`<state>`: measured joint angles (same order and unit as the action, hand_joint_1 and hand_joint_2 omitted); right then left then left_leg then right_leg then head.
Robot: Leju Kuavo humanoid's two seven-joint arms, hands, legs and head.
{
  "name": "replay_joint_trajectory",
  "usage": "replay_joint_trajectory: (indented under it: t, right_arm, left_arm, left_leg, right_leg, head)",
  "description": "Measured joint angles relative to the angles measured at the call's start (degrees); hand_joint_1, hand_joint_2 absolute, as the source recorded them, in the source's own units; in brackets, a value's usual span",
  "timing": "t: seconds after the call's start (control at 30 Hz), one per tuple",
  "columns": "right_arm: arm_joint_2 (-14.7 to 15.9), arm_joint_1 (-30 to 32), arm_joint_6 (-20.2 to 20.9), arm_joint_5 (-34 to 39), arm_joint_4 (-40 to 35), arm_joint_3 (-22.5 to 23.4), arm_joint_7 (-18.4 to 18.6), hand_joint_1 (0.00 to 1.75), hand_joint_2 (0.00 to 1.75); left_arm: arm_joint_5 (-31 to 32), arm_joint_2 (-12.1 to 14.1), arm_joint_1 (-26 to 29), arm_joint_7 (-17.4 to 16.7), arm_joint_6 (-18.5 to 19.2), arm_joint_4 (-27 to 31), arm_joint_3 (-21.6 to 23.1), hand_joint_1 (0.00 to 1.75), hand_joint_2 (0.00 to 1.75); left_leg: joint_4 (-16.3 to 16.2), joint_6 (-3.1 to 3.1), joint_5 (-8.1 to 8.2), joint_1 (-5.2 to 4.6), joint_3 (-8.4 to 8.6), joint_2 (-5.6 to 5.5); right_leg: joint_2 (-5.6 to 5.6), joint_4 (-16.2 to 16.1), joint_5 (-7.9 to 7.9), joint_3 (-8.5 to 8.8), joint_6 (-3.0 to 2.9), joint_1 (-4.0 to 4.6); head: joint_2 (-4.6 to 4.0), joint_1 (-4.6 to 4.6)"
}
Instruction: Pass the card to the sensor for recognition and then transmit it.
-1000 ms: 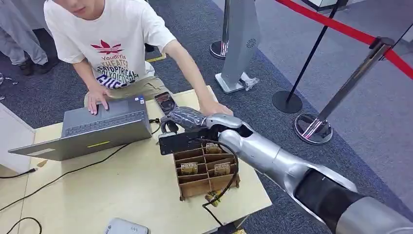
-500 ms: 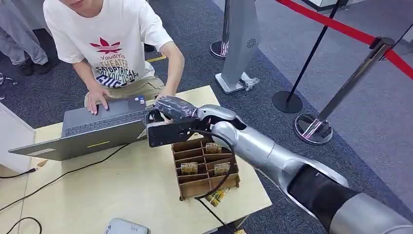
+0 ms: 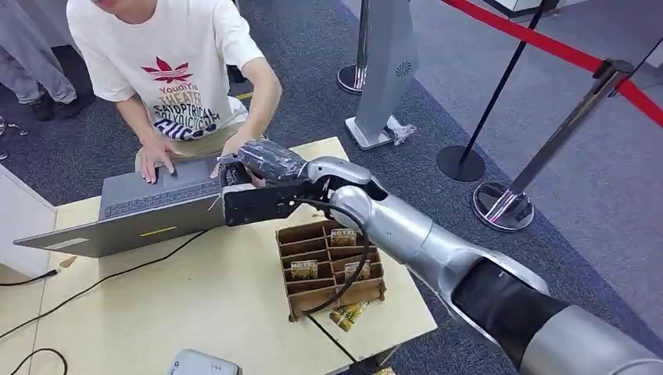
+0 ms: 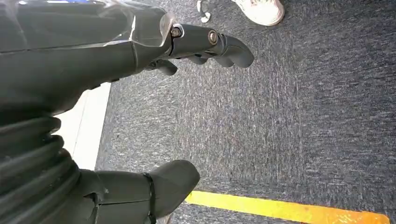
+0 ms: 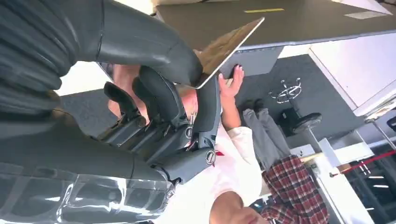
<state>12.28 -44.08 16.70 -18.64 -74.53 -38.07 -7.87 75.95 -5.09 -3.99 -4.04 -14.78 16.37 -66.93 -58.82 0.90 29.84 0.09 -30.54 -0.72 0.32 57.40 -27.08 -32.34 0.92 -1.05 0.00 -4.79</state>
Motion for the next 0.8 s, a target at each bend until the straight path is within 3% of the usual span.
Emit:
replay_joint_trajectory:
  t: [0.07,0.1,0.67,0.8]
  right_arm:
    - [0.0,0.2,-0.4,0.0,0.4,0.0,0.1,0.09,1.75]
    - [0.0,0.4,-0.5,0.0,0.6,0.0,0.2,0.0,1.75]
    - [0.0,4.5,-3.0,-1.0,0.8,1.1,0.6,0.0,1.75]
    - [0.0,7.0,-5.0,0.0,-1.0,2.0,-1.2,0.0,1.75]
  left_arm:
    - [0.0,0.0,0.0,0.0,0.0,0.0,0.0,0.0,1.75]
    - [0.0,0.0,0.0,0.0,0.0,0.0,0.0,0.0,1.75]
    - [0.3,0.1,0.1,0.1,-0.3,-0.2,0.0,0.0,1.75]
    - [0.3,0.1,0.2,0.3,-0.5,-0.2,0.0,0.0,1.75]
  left_leg:
    - [0.0,0.0,0.0,0.0,0.0,0.0]
    - [0.0,0.0,0.0,0.0,0.0,0.0]
    - [0.0,0.0,0.0,0.0,0.01,0.01]
    - [0.0,0.0,0.0,0.0,0.01,0.0]
  right_leg:
    - [0.0,0.0,0.0,0.0,0.0,0.0]
    - [0.0,0.0,0.0,0.0,0.0,0.0]
    - [0.01,0.0,0.0,-0.01,0.0,0.0]
    - [0.0,0.0,0.0,-0.01,0.0,0.0]
  head:
    - [0.0,0.0]
    - [0.0,-0.02]
    - [0.0,0.0]
    - [0.0,0.0]
